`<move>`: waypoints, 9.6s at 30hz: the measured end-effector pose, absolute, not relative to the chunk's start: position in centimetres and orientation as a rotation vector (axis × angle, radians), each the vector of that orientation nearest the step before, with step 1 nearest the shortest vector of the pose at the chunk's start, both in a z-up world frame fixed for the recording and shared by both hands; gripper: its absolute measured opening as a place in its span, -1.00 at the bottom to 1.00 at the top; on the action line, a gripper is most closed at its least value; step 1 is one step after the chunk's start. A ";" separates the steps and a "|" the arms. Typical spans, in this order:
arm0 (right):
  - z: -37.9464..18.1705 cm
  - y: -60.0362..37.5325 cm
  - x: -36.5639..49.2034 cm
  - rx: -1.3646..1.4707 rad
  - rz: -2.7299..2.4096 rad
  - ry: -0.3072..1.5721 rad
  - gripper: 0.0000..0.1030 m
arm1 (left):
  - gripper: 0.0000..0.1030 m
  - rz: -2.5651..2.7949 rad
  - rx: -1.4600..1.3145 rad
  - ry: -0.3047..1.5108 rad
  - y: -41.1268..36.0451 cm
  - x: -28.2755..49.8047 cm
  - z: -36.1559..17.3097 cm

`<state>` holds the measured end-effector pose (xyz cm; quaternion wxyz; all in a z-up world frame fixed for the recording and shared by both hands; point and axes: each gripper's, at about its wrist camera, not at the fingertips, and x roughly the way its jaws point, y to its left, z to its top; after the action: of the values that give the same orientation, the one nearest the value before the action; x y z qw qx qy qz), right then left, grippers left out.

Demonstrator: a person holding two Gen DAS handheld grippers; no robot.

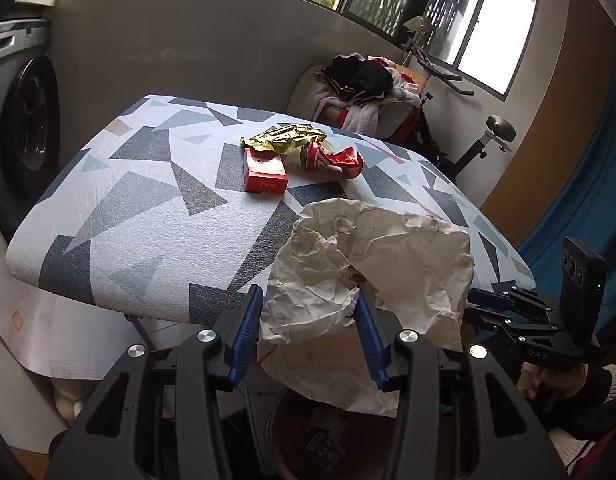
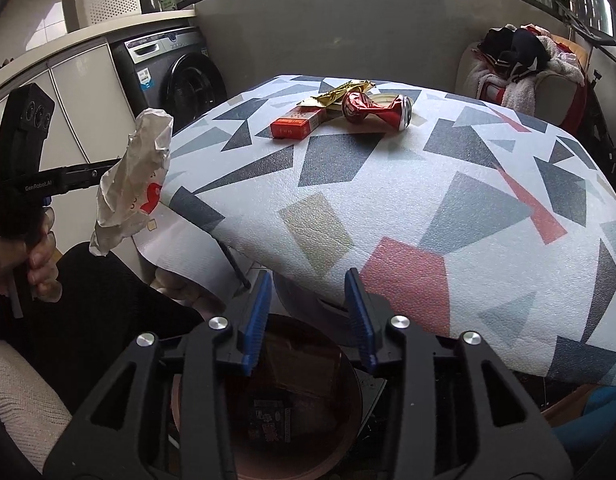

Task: Collect trash
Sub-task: 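Lower the tray and tissue wrapper into the brown bin and open both tools, then move both open tools back over the red can and cigarette box, then grasp the crushed red can with the right tool while the left tool grasps the red Double Happiness box, then lower the can and box over the brown bin and open both tools, then move both open tools back up toward the gold wrapper and white lid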

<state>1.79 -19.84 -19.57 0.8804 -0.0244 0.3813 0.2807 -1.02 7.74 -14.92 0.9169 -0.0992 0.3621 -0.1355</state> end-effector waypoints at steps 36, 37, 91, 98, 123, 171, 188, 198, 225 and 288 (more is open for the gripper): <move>-21.3 -23.6 4.1 0.034 0.380 0.759 0.89 | 0.71 -0.458 0.008 0.833 0.7 -1.7 -20.6; -21.4 -23.6 4.1 0.035 0.379 0.760 0.89 | 0.73 -0.455 0.014 0.837 0.6 -1.7 -20.7; -19.4 -21.4 30.5 0.313 0.347 0.884 0.63 | 0.88 -0.167 -0.215 0.784 9.4 13.7 -16.7; -21.6 -18.8 34.7 0.364 0.312 0.931 0.40 | 0.88 -0.139 -0.223 0.811 10.2 16.2 -17.5; -19.3 -21.0 31.7 0.219 0.370 0.833 -0.42 | 0.88 -0.120 -0.130 0.891 6.3 22.6 -18.5; -17.2 -21.5 7.6 0.025 0.519 0.699 -0.42 | 0.04 -0.287 -0.051 0.786 2.1 2.9 -15.0; -20.2 -17.5 1.5 -0.188 0.653 0.781 -0.42 | 0.04 -0.295 -0.084 0.745 2.8 -1.1 -14.7; -21.3 -16.5 1.0 -0.214 0.696 0.827 -0.05 | 0.04 -0.306 -0.086 0.746 2.7 -1.6 -15.5; -21.7 -21.0 4.2 -0.075 0.447 0.746 0.89 | 0.05 -0.476 0.029 0.785 -0.8 -2.3 -20.3; -18.1 -21.0 16.3 -0.045 0.386 0.872 0.89 | 0.89 -0.172 0.030 0.663 7.9 9.8 -13.6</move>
<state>16.33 -21.05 -18.09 0.8883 -0.0218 0.4196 0.1856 9.83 7.92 -13.55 0.9418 0.0145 0.3250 -0.0846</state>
